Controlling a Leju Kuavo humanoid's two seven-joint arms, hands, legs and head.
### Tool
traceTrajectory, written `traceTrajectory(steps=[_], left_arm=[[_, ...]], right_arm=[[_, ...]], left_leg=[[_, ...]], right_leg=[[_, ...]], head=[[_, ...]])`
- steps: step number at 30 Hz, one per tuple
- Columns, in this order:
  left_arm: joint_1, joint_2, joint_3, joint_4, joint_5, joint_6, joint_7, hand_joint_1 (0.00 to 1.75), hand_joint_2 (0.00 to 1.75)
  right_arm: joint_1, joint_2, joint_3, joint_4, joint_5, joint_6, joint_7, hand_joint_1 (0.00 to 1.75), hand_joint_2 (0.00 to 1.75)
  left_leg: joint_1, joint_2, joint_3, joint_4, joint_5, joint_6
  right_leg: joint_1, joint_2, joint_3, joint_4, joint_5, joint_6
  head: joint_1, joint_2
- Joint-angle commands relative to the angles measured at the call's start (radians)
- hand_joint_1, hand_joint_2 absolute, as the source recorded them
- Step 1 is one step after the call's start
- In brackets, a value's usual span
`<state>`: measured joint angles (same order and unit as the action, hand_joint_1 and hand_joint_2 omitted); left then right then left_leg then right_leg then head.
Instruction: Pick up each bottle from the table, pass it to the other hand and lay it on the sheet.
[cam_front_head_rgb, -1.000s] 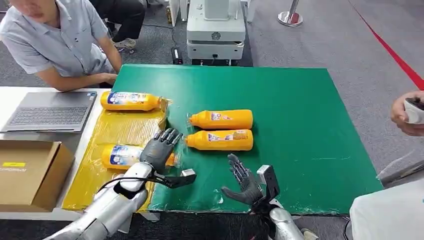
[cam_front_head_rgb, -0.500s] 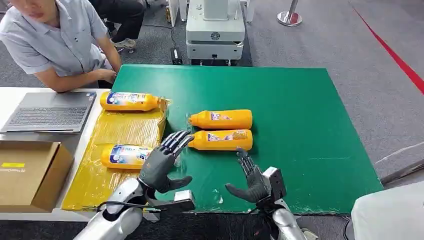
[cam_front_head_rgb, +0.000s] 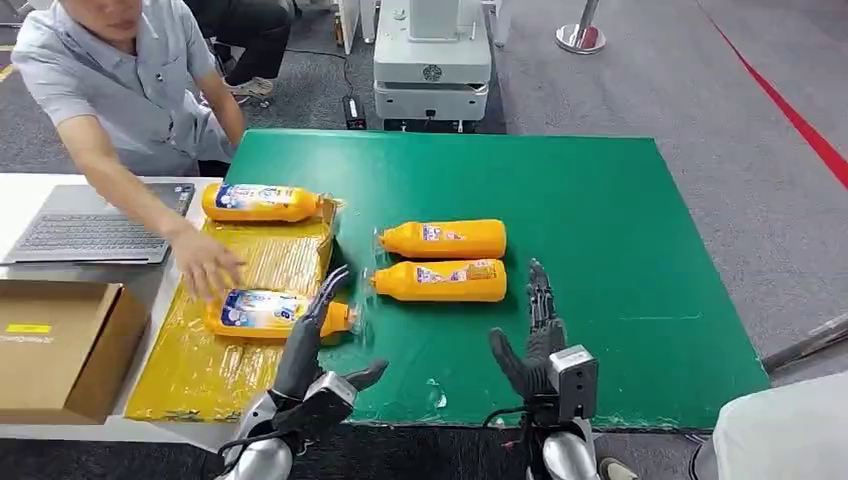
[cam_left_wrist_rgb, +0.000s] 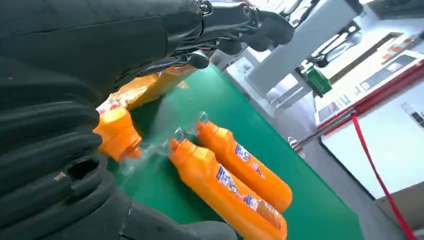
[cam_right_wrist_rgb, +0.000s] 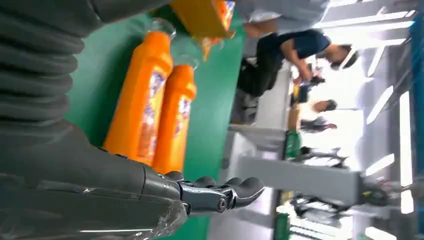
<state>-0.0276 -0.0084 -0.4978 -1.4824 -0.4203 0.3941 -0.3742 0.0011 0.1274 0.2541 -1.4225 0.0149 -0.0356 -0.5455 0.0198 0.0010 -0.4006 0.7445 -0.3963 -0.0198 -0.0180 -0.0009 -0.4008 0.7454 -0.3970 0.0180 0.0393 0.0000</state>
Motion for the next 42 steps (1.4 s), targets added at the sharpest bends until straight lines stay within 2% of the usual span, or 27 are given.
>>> traceTrajectory(steps=[1, 2, 4, 5, 7, 8, 9, 10, 11, 12, 16, 18, 23, 30, 36, 40, 42], left_arm=[[-0.02, -0.023, 0.018, -0.026, 0.073, -0.014, -0.02, 0.0, 1.75], [-0.015, -0.027, 0.023, -0.03, 0.125, -0.034, -0.026, 0.0, 1.75], [-0.011, -0.025, 0.017, -0.029, 0.139, -0.035, -0.027, 0.0, 1.75], [-0.008, -0.028, 0.014, -0.029, 0.133, -0.021, -0.026, 0.0, 0.0], [-0.008, -0.028, 0.014, -0.029, 0.133, -0.021, -0.026, 0.0, 0.0], [-0.006, -0.03, 0.01, -0.033, 0.134, -0.019, -0.025, 0.0, 0.0], [-0.004, -0.033, 0.008, -0.036, 0.144, -0.02, -0.02, 0.0, 1.75], [0.001, -0.035, 0.004, -0.041, 0.147, -0.022, -0.018, 0.0, 1.75], [0.005, -0.035, 0.002, -0.044, 0.147, -0.021, -0.019, 0.0, 1.75], [0.012, -0.034, -0.002, -0.052, 0.141, -0.02, -0.018, 0.0, 1.75], [0.03, -0.029, -0.001, -0.074, 0.124, -0.013, -0.012, 0.0, 1.75], [0.034, -0.025, 0.001, -0.078, 0.107, -0.016, -0.002, 0.0, 1.75], [0.034, -0.025, 0.001, -0.078, 0.107, -0.016, -0.002, 0.0, 1.75], [0.057, -0.028, 0.01, -0.079, 0.045, -0.008, 0.013, 0.0, 1.75], [0.062, -0.03, 0.01, -0.082, 0.046, -0.008, 0.013, 0.0, 1.75], [0.11, -0.038, 0.021, -0.131, 0.058, 0.001, 0.011, 0.0, 1.75], [0.143, -0.034, 0.022, -0.159, 0.08, 0.009, 0.002, 0.0, 1.75]], right_arm=[[-0.024, 0.001, 0.016, -0.022, -0.016, -0.045, 0.025, 0.0, 0.0], [-0.019, 0.003, 0.014, -0.032, -0.005, -0.082, 0.02, 0.0, 1.75], [-0.009, -0.004, 0.022, -0.056, 0.059, -0.166, -0.011, 0.0, 1.75], [-0.002, -0.012, 0.029, -0.074, 0.119, -0.23, -0.027, 0.0, 1.75], [-0.002, -0.012, 0.029, -0.074, 0.119, -0.23, -0.027, 0.0, 1.75], [0.002, -0.022, 0.034, -0.084, 0.161, -0.267, -0.035, 0.0, 1.75], [0.003, -0.036, 0.045, -0.086, 0.262, -0.355, -0.051, 0.0, 1.75], [0.008, -0.047, 0.046, -0.084, 0.353, -0.441, -0.049, 0.0, 1.75], [0.009, -0.057, 0.051, -0.084, 0.375, -0.452, -0.041, 0.0, 0.0], [0.015, -0.071, 0.046, -0.088, 0.412, -0.484, -0.039, 0.0, 0.0], [0.032, -0.09, 0.041, -0.128, 0.363, -0.433, -0.042, 0.0, 0.0], [0.037, -0.087, 0.048, -0.145, 0.333, -0.383, -0.036, 0.0, 0.0], [0.037, -0.087, 0.048, -0.145, 0.333, -0.383, -0.036, 0.0, 0.0], [0.059, -0.08, 0.028, -0.149, 0.273, -0.302, -0.035, 0.0, 0.0], [0.064, -0.08, 0.028, -0.157, 0.274, -0.302, -0.037, 0.0, 0.0], [0.131, -0.087, 0.013, -0.245, 0.278, -0.305, -0.055, 0.0, 0.0], [0.18, -0.082, -0.015, -0.298, 0.216, -0.27, -0.051, 0.0, 0.0]], left_leg=[[0.0, 0.0, 0.0, 0.0, 0.0, 0.0], [0.0, 0.0, 0.0, 0.0, 0.0, 0.0], [0.0, 0.0, 0.0, 0.0, 0.0, 0.0], [0.0, 0.0, 0.0, 0.0, 0.0, 0.0], [0.0, 0.0, 0.0, 0.0, 0.0, 0.0], [0.0, 0.0, 0.0, 0.0, 0.0, 0.0], [0.0, 0.0, 0.0, 0.0, 0.0, 0.0], [0.0, 0.0, 0.0, 0.0, 0.0, 0.0], [0.0, 0.0, 0.0, 0.0, 0.0, 0.0], [0.0, 0.0, 0.0, 0.0, 0.0, 0.0], [0.0, 0.0, 0.0, 0.0, 0.0, 0.0], [0.0, 0.0, 0.0, 0.0, 0.0, 0.0], [0.0, 0.0, 0.0, 0.0, 0.0, 0.0], [0.0, 0.0, 0.0, 0.0, 0.0, 0.0], [0.0, 0.0, 0.0, 0.0, 0.0, 0.0], [0.0, 0.0, 0.0, 0.0, 0.0, 0.0], [0.0, 0.0, 0.0, 0.0, 0.0, 0.0]], right_leg=[[0.0, 0.0, 0.0, 0.0, 0.0, 0.0], [0.0, 0.0, 0.0, 0.0, 0.0, 0.0], [0.0, 0.0, 0.0, 0.0, 0.0, 0.0], [0.0, 0.0, 0.0, 0.0, 0.0, 0.0], [0.0, 0.0, 0.0, 0.0, 0.0, 0.0], [0.0, 0.0, 0.0, 0.0, 0.0, 0.0], [0.0, 0.0, 0.0, 0.0, 0.0, 0.0], [0.0, 0.0, 0.0, 0.0, 0.0, 0.0], [0.0, 0.0, 0.0, 0.0, 0.0, 0.0], [0.0, 0.0, 0.0, 0.0, 0.0, 0.0], [0.0, 0.0, 0.0, 0.0, 0.0, 0.0], [0.0, 0.0, 0.0, 0.0, 0.0, 0.0], [0.0, 0.0, 0.0, 0.0, 0.0, 0.0], [0.0, 0.0, 0.0, 0.0, 0.0, 0.0], [0.0, 0.0, 0.0, 0.0, 0.0, 0.0], [0.0, 0.0, 0.0, 0.0, 0.0, 0.0], [0.0, 0.0, 0.0, 0.0, 0.0, 0.0]], head=[[-0.003, 0.0], [-0.003, 0.0], [-0.002, 0.0], [-0.001, 0.0], [-0.002, 0.0], [-0.002, 0.0], [-0.002, 0.0], [-0.003, 0.0], [-0.002, 0.0], [0.0, 0.0], [-0.002, 0.0], [-0.001, 0.0], [-0.002, 0.0], [-0.003, 0.0], [-0.002, 0.0], [-0.001, 0.0], [-0.002, 0.0]])
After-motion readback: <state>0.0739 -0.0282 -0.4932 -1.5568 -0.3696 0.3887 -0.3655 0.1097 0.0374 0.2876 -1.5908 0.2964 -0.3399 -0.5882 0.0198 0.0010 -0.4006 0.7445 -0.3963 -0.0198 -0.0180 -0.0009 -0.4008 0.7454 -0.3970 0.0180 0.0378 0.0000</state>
